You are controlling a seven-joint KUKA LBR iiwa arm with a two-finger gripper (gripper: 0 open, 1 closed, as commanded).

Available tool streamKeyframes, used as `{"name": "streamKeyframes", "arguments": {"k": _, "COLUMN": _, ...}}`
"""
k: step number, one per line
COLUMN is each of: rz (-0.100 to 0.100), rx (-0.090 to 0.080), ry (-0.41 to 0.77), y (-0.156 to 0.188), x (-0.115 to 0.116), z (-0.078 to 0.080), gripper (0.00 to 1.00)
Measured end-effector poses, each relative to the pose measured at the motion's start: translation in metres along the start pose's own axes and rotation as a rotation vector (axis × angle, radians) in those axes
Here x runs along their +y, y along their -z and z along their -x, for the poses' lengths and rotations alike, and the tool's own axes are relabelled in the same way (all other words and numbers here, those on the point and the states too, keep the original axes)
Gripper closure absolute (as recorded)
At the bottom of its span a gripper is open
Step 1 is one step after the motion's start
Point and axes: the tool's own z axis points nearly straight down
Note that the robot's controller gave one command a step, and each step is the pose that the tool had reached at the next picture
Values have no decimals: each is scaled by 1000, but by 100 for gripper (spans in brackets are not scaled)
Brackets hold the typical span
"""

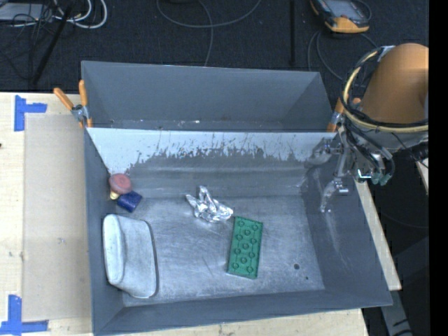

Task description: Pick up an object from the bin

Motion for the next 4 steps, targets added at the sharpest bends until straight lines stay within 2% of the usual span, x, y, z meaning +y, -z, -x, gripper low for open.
{"name": "streamKeyframes", "arguments": {"k": 1, "rz": 2, "rx": 2, "ry": 230, "y": -107, "x": 93, "z": -55, "gripper": 0}}
{"name": "streamKeyframes", "arguments": {"k": 2, "rz": -9, "rx": -9, "ry": 325, "y": -129, "x": 159, "z": -22, "gripper": 0}}
{"name": "streamKeyframes", "arguments": {"k": 3, "rz": -6, "rx": -11, "ry": 324, "y": -126, "x": 160, "z": -21, "gripper": 100}}
{"name": "streamKeyframes", "arguments": {"k": 4, "rz": -4, "rx": -17, "ry": 347, "y": 11, "x": 157, "z": -15, "gripper": 100}}
